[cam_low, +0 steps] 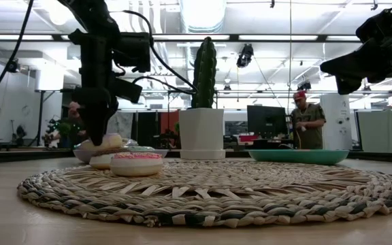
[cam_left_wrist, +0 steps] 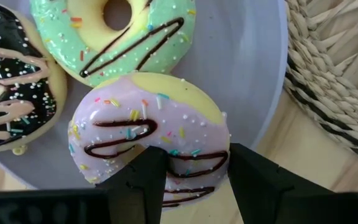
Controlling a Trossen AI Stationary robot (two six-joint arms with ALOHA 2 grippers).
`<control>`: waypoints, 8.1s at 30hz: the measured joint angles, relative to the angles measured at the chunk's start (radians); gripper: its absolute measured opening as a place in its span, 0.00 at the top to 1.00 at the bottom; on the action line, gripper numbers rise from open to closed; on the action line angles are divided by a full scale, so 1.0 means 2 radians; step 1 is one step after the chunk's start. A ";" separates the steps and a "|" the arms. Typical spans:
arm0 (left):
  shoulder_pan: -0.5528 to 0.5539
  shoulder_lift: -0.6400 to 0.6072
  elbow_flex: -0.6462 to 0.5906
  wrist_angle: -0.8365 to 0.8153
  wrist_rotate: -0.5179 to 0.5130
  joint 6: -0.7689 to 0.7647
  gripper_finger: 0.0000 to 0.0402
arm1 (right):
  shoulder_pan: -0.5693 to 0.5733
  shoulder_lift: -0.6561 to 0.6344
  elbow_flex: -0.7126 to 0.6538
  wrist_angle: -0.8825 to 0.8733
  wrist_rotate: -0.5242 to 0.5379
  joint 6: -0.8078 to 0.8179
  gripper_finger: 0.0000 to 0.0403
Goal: Pick & Place donuts
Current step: Put the large purple donut on the purple plate, then put the small brown donut on the blue plate
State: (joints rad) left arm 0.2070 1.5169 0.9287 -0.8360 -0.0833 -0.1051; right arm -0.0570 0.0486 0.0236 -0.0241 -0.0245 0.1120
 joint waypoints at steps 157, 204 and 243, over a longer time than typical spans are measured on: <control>-0.285 0.000 0.155 -0.006 -0.048 0.125 0.49 | 0.000 0.000 0.000 0.000 0.000 0.000 0.98; -0.288 0.009 0.155 0.003 0.008 0.154 0.34 | 0.000 0.000 0.000 0.000 0.000 0.000 0.98; -0.242 0.120 0.155 0.020 0.030 0.213 0.34 | 0.000 0.000 0.000 0.000 0.000 0.000 0.98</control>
State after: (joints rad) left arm -0.2775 1.7574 1.2385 -0.7969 -0.0227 0.3218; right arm -0.0568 0.0486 0.0236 -0.0238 -0.0244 0.1118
